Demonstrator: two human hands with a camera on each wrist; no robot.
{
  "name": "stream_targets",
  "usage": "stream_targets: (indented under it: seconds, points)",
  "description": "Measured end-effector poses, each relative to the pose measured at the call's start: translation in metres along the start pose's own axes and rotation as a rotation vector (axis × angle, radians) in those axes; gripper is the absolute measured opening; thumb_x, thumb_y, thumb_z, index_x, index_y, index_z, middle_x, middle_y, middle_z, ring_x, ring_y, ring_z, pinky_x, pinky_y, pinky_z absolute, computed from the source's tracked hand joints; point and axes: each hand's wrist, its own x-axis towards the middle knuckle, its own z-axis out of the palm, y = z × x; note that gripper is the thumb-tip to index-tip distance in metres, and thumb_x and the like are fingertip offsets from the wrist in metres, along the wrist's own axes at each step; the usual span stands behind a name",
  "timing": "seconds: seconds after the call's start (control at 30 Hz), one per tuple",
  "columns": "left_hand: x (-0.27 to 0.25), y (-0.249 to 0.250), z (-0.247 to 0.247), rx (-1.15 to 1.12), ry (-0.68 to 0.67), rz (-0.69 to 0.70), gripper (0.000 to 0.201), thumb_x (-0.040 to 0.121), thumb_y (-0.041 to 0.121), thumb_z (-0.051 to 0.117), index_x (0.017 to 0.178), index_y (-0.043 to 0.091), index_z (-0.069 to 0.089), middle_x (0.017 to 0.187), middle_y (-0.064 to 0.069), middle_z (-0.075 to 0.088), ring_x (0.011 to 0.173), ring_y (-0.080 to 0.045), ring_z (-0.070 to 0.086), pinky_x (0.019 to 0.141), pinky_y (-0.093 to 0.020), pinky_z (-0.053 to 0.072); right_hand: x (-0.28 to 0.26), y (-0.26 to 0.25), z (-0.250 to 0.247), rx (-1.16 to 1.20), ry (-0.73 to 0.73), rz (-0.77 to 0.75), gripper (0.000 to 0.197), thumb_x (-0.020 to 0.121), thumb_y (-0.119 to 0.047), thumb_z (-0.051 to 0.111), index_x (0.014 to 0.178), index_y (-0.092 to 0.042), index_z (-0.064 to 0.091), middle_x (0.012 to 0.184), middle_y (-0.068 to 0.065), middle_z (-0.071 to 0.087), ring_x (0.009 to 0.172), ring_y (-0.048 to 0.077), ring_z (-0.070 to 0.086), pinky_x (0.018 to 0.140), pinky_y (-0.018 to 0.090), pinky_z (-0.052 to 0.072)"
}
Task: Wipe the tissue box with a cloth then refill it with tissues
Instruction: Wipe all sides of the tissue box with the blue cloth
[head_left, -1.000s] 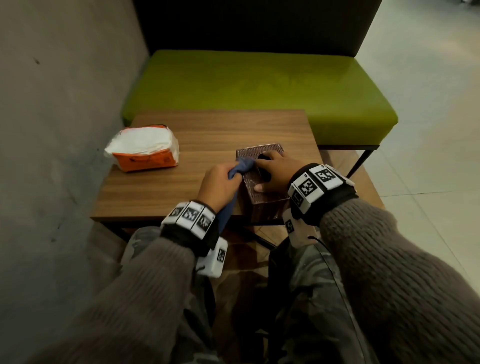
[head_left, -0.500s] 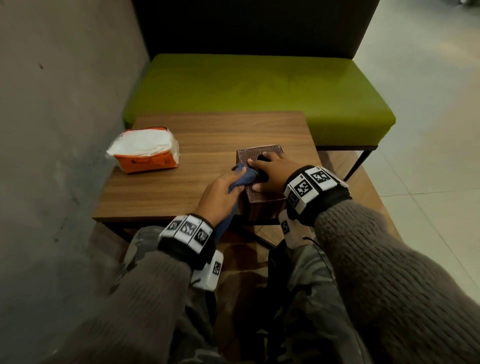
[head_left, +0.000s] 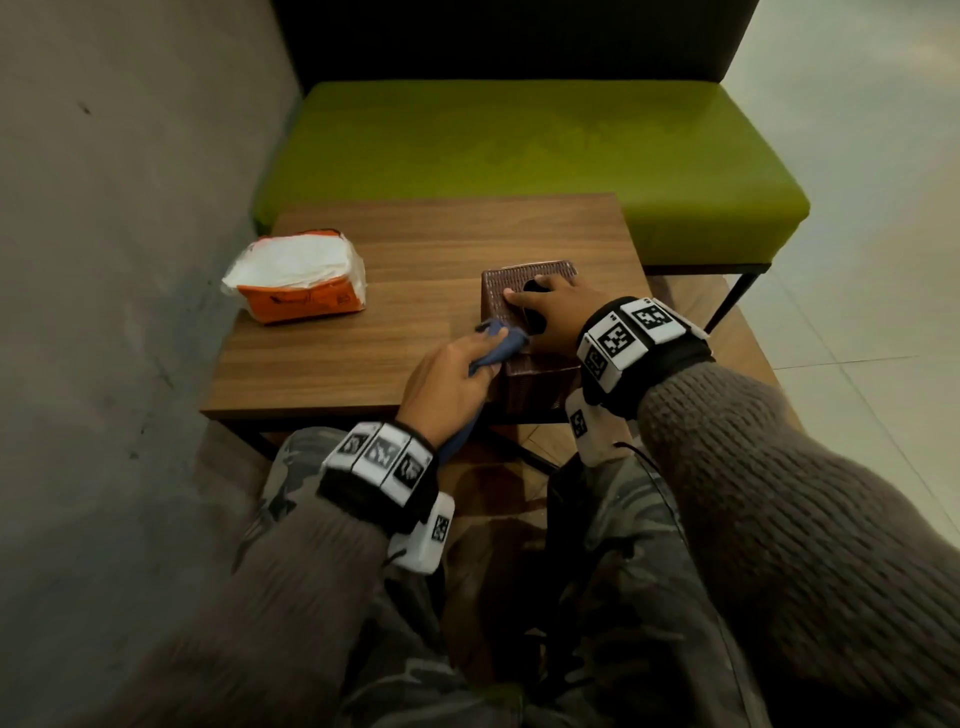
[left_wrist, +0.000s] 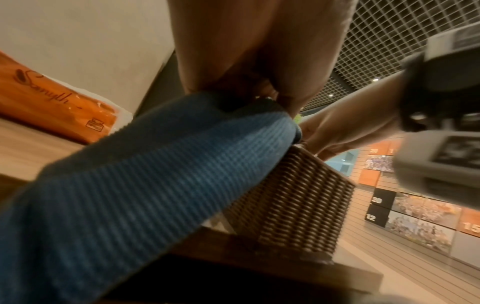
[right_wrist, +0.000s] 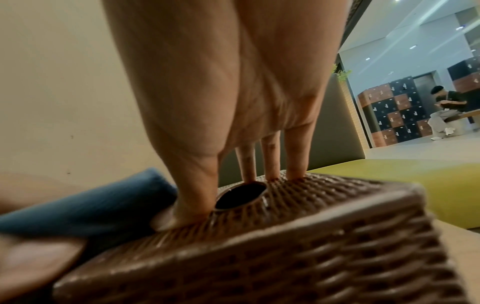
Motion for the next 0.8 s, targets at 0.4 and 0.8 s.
stream_targets:
  seconds: [0.4, 0.8]
  points:
    - [-0.029, 0.015, 0.001, 0.28, 0.238, 0.07, 0.024, 0.085, 0.032, 0.062, 0.107, 0.027, 0.069, 0.11, 0.007, 0.067, 0.1, -0.016, 0.058, 0.072, -0.03, 0.047, -0.007, -0.01, -0.002, -0.068, 0.02, 0.067, 0.074, 0.09, -0.063, 0.043, 0.152, -0.031, 0.017, 0.154, 0.017, 0.022, 0.139, 0.039, 0.023, 0.111, 0.048, 0.03]
    - [0.022, 0.001, -0.064, 0.476, -0.099, 0.178, 0.029, 0.085, 0.015, 0.061, 0.113, 0.022, 0.068, 0.117, 0.001, 0.065, 0.101, -0.021, 0.059, 0.064, -0.023, 0.03, -0.003, 0.011, -0.004, 0.003, -0.066, -0.157, 0.08, 0.087, -0.053, 0.058, 0.151, -0.037, 0.012, 0.161, 0.009, 0.002, 0.147, 0.033, 0.002, 0.118, 0.05, 0.012]
